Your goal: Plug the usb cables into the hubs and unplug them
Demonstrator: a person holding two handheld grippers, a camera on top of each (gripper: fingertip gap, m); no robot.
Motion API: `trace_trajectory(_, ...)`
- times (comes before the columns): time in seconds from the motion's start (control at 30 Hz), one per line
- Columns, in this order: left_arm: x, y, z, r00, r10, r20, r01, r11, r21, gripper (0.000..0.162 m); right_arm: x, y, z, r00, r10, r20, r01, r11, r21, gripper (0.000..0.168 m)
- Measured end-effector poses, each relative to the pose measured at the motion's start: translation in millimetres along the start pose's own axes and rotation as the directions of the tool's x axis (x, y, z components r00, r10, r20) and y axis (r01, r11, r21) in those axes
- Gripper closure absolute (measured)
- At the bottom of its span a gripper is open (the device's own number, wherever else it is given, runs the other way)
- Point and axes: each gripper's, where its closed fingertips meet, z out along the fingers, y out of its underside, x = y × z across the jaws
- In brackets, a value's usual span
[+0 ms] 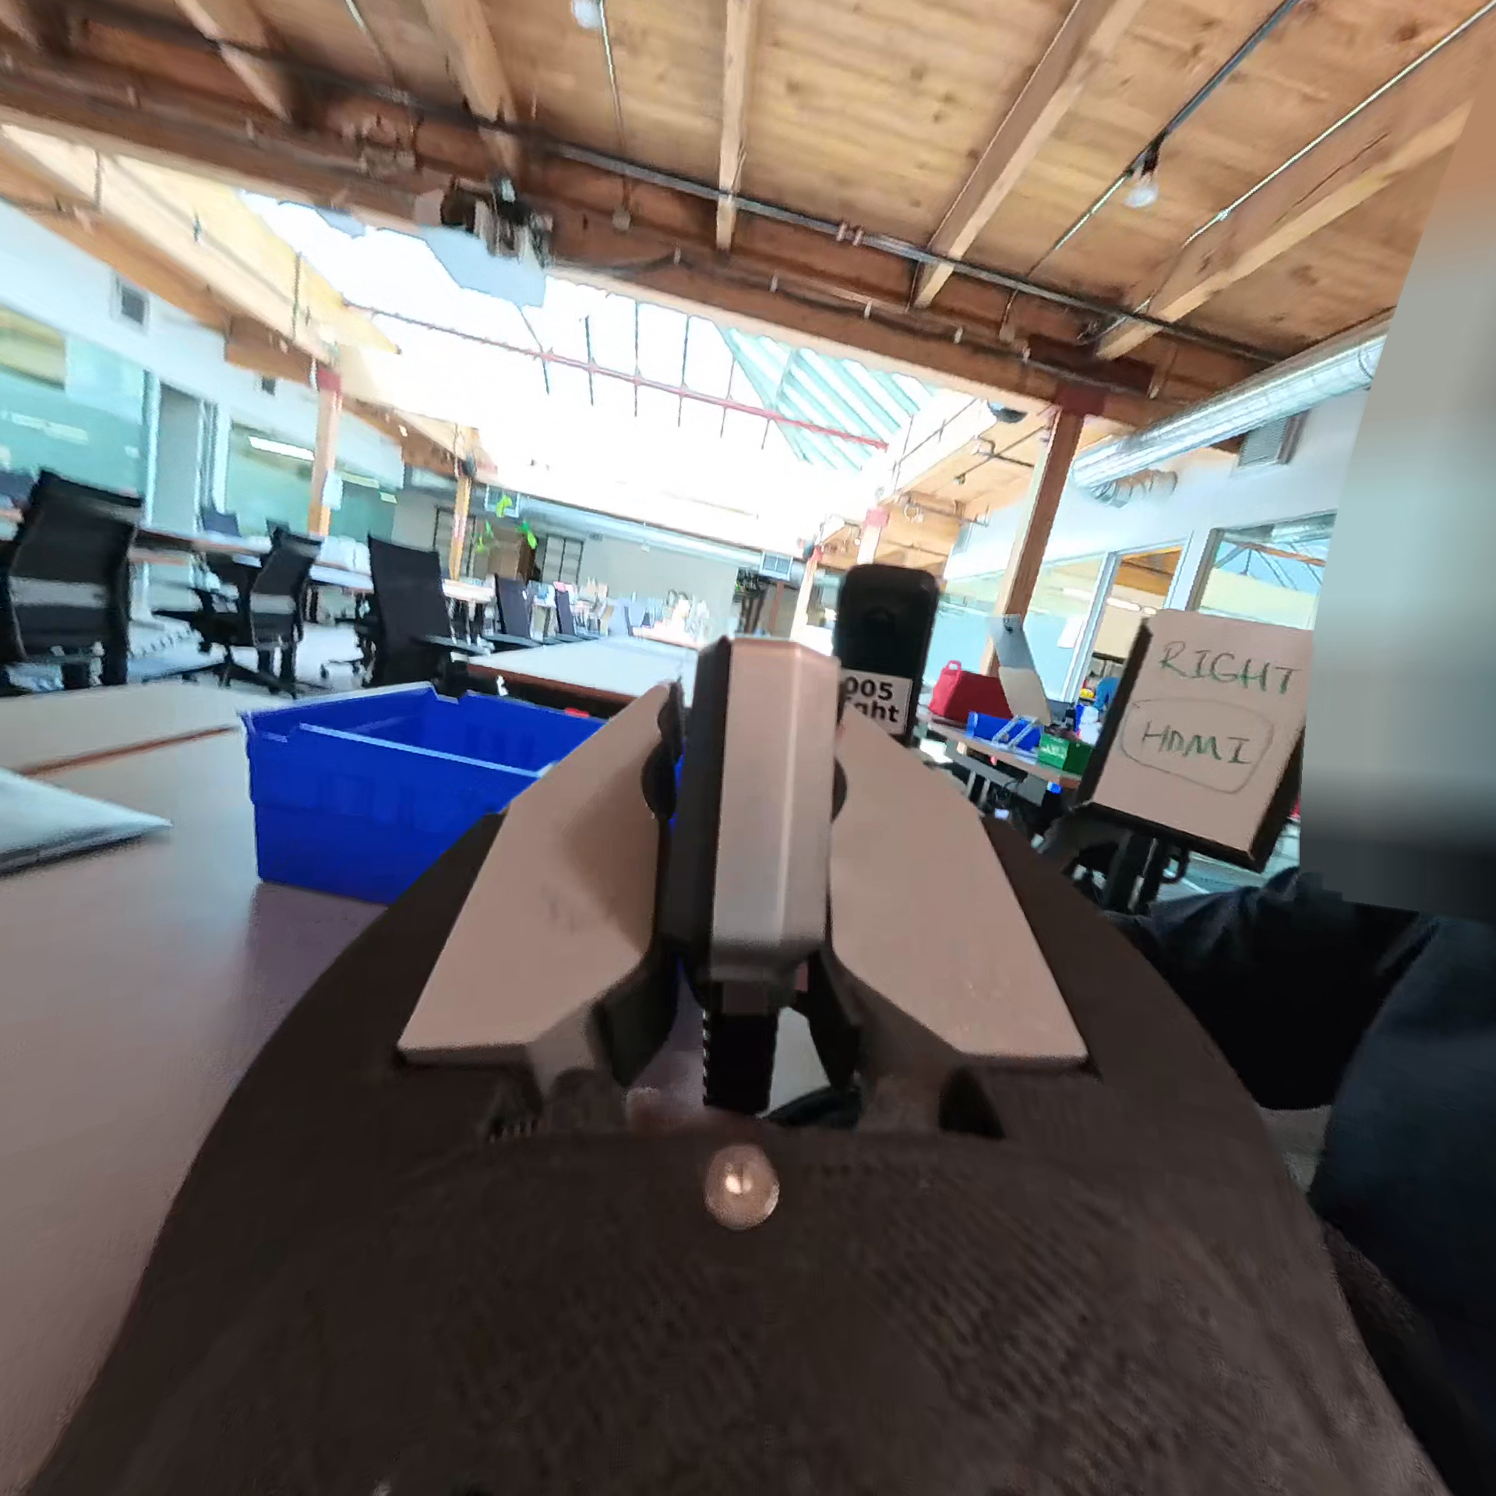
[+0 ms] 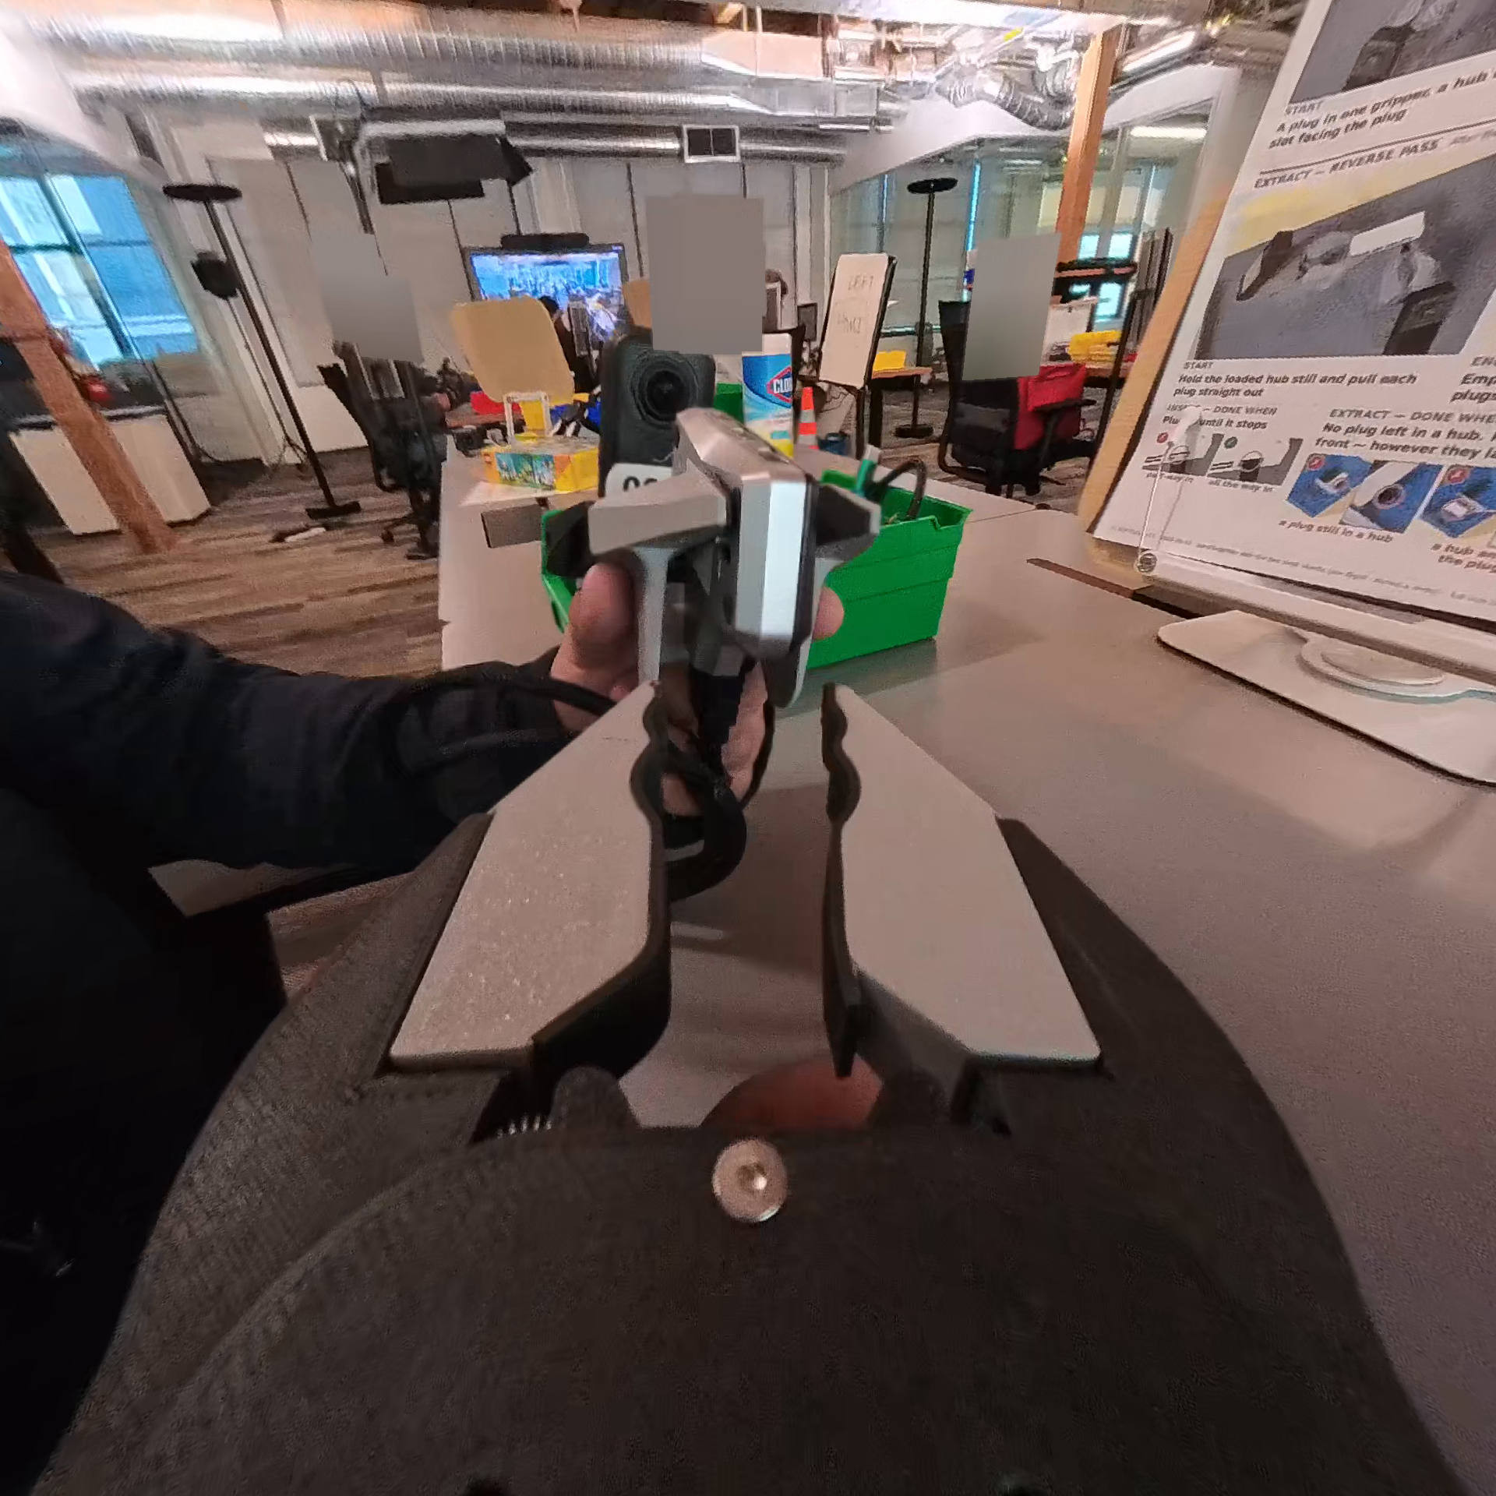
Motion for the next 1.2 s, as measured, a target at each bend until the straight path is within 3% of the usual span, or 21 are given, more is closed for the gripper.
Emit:
trace_trajectory(0.1, -1.3, 8.4, 3.0, 0.999, -0.051, -0.009, 0.051, 0.998, -0.038, 0.133, 0.1, 5.0, 13.3, 0.999, 0.046, 0.029, -0.047, 0.999, 0.011, 0.138)
trace_trajectory(0.17, -0.6, 13.7, 3.1, 0.996, -0.082, -0.026, 0.08, 0.994, -0.07, 0.133, 2.7, 7.0, 18.2, 0.999, 0.036, 0.008, -0.036, 0.999, 0.034, 0.154)
trace_trajectory(0.37, -8.0, 22.7, 3.6, 0.969, -0.246, -0.034, 0.241, 0.965, -0.106, 0.132, 9.3, -1.7, 12.6, 0.997, 0.071, -0.014, -0.069, 0.989, 0.135, 0.158)
trace_trajectory(0.47, -10.0, 25.8, 4.8, 0.978, -0.207, -0.003, 0.205, 0.971, -0.123, 0.132, 11.5, -6.9, 7.1, 0.99, 0.138, 0.011, -0.138, 0.973, 0.183, 0.144)
trace_trajectory(0.77, -14.0, 39.7, 6.4, 0.976, -0.213, 0.036, 0.216, 0.957, -0.192, 0.128, 17.4, -4.4, -3.3, 0.993, 0.122, -0.002, -0.118, 0.969, 0.219, 0.151)
trace_trajectory(0.87, -17.9, 30.4, 3.0, 0.981, -0.189, 0.053, 0.195, 0.969, -0.154, 0.125, 21.1, -5.1, -11.3, 0.992, 0.13, -0.005, -0.126, 0.967, 0.22, 0.152)
trace_trajectory(0.97, -22.5, 17.0, -3.7, 0.98, -0.19, 0.057, 0.195, 0.976, -0.093, 0.136, 28.1, -8.7, -22.1, 0.989, 0.147, -0.021, -0.137, 0.961, 0.239, 0.151)
trace_trajectory(1.2, -18.3, 25.8, -2.9, 0.995, -0.08, 0.065, 0.09, 0.981, -0.173, 0.143, 28.3, -1.0, -15.3, 0.972, 0.234, 0.025, -0.234, 0.947, 0.221, 0.139)
